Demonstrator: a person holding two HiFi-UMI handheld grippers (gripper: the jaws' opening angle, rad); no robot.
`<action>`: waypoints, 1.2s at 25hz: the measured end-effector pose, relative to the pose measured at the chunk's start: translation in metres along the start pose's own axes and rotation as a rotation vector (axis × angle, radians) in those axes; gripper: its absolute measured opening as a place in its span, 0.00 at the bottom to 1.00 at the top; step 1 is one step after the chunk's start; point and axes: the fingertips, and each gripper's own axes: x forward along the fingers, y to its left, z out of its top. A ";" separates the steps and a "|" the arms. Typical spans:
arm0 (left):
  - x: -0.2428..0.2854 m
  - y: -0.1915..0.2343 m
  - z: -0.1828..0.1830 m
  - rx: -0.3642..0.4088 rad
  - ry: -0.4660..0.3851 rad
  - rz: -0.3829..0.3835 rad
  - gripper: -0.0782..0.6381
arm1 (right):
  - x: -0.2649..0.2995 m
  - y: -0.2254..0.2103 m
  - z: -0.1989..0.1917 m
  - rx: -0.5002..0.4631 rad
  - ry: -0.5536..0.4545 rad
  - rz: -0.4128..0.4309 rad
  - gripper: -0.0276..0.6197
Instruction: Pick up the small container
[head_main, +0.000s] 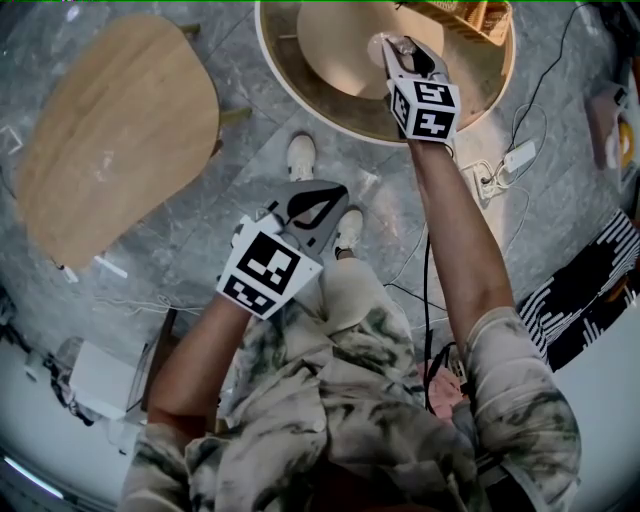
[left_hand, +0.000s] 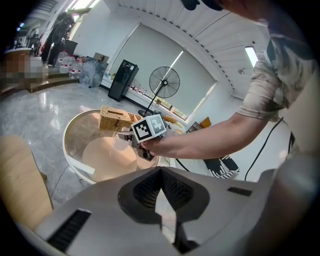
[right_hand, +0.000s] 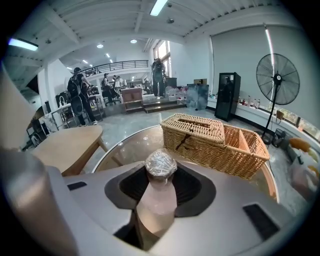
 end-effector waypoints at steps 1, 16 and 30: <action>-0.002 -0.003 0.002 0.002 -0.005 0.001 0.14 | -0.005 0.001 0.004 -0.004 -0.004 0.006 0.28; -0.030 -0.078 0.025 0.031 -0.055 -0.006 0.14 | -0.114 0.008 0.058 -0.046 -0.029 0.064 0.28; -0.069 -0.159 0.036 0.062 -0.067 -0.014 0.14 | -0.235 0.031 0.120 -0.105 -0.064 0.144 0.28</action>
